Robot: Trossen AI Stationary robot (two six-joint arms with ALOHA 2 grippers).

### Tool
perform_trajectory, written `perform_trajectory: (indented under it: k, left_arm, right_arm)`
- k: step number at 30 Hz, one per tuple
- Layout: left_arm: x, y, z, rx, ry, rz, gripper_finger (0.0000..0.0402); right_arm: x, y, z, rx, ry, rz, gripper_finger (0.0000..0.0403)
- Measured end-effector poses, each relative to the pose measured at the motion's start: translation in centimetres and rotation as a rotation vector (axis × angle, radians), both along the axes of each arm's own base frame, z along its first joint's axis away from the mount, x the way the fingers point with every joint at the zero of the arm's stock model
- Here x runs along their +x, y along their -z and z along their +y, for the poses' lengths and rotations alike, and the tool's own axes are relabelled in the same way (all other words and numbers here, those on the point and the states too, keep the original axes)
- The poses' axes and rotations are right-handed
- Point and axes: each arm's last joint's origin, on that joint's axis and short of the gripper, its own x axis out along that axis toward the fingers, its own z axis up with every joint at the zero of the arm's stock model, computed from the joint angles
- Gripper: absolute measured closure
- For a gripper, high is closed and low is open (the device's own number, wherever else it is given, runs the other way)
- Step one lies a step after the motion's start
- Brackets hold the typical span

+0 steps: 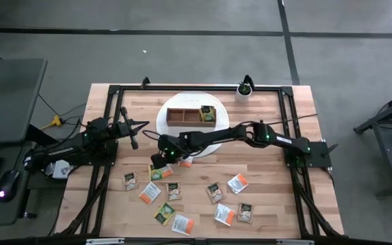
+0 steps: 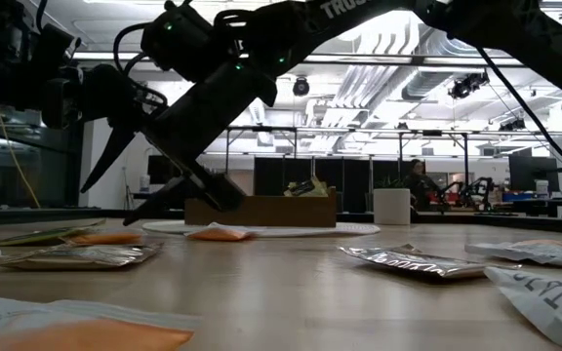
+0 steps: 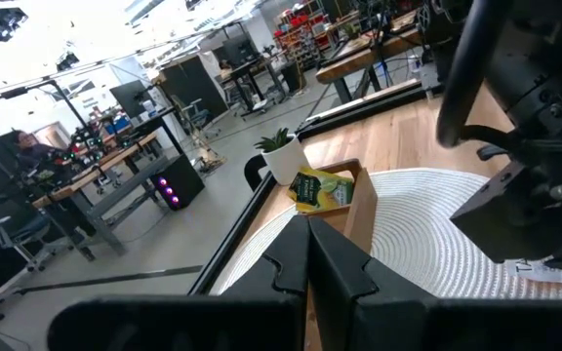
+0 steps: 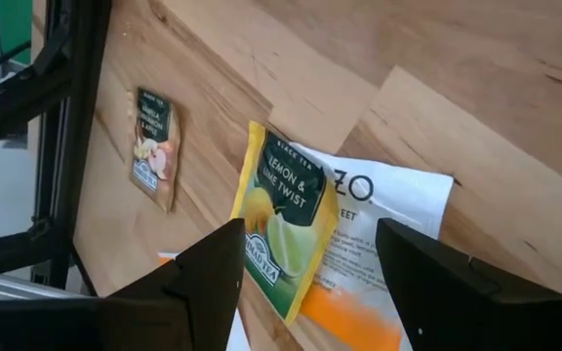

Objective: Pick & Place Tea
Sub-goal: Put the green tea bag into the right section of the wooden organizer

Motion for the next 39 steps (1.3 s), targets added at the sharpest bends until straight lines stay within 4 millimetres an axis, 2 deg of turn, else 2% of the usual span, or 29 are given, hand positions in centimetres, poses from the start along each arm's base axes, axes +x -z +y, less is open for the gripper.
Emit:
perform_trajectory:
  k: [14, 20, 28, 32, 39]
  left_arm:
    - [0.0, 0.0, 0.0, 0.0, 0.0, 0.0, 0.0401]
    - [0.0, 0.0, 0.0, 0.0, 0.0, 0.0, 0.0401]
    - [0.0, 0.0, 0.0, 0.0, 0.0, 0.0, 0.0401]
    - [0.0, 0.0, 0.0, 0.0, 0.0, 0.0, 0.0401]
    - [0.0, 0.0, 0.0, 0.0, 0.0, 0.0, 0.0401]
  right_arm:
    - [0.3, 0.1, 0.1, -0.014, 0.025, -0.031, 0.0176]
    - [0.6, 1.2, 0.2, -0.004, 0.017, -0.037, 0.0176]
    - [0.7, 1.4, 0.2, 0.007, 0.025, -0.043, 0.0178]
    - [0.6, 1.6, 0.2, 0.002, 0.023, -0.029, 0.02]
    - [0.5, 1.7, 0.2, -0.011, 0.01, -0.018, 0.0273]
